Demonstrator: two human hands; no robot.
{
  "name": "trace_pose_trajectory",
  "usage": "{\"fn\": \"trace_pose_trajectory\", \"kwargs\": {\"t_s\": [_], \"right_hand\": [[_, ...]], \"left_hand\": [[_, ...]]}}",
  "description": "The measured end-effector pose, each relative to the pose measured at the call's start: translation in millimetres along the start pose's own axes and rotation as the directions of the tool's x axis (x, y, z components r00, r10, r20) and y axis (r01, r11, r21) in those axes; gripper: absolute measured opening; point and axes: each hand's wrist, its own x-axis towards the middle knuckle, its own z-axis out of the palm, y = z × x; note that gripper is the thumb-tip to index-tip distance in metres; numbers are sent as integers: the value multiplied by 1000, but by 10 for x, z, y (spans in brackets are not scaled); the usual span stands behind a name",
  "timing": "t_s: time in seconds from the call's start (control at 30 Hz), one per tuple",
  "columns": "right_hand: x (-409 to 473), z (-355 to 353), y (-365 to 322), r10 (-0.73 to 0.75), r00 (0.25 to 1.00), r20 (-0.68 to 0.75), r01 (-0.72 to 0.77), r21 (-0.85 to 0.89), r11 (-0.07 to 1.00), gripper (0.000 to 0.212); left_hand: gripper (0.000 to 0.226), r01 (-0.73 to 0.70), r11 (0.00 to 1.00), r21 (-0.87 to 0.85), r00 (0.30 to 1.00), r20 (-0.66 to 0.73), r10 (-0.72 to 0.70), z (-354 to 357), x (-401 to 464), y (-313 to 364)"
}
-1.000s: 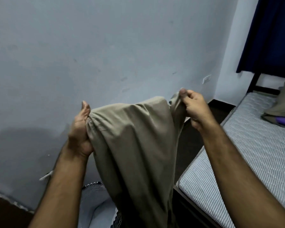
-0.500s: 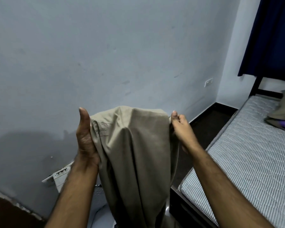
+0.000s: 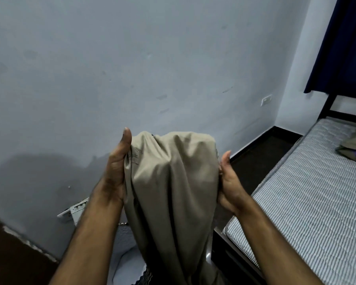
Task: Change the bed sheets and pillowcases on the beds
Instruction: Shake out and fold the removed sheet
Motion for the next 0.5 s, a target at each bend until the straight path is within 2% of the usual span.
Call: {"fn": "trace_pose_trajectory", "kwargs": {"t_s": [0.03, 0.1, 0.13, 0.17, 0.23, 0.3, 0.5], "right_hand": [[-22, 30, -42, -30, 998, 48, 33, -59, 998, 85], [-35, 143, -103, -59, 993, 107, 87, -281, 956, 91], [-13, 185, -131, -87, 991, 104, 120, -370, 921, 89], [29, 204, -177, -130, 987, 94, 156, -378, 913, 80], [85, 225, -323, -209, 978, 24, 208, -279, 938, 54], [149, 233, -483, -229, 973, -16, 223, -170, 960, 39], [289, 452, -630, -208, 977, -54, 203, -80, 976, 30]], "left_hand": [[78, 8, 999, 42, 1000, -12, -7, 6, 16, 39], [77, 31, 996, 81, 999, -40, -28, -19, 44, 117], [77, 38, 996, 81, 998, -62, -33, -74, 59, 159], [77, 38, 996, 75, 995, -91, -31, -154, 74, 206], [78, 28, 997, 67, 992, -127, -19, -319, 81, 314], [79, 47, 999, 17, 984, -175, -43, -446, 100, 349], [93, -57, 979, -194, 962, -273, 2, -578, 73, -181]]}}
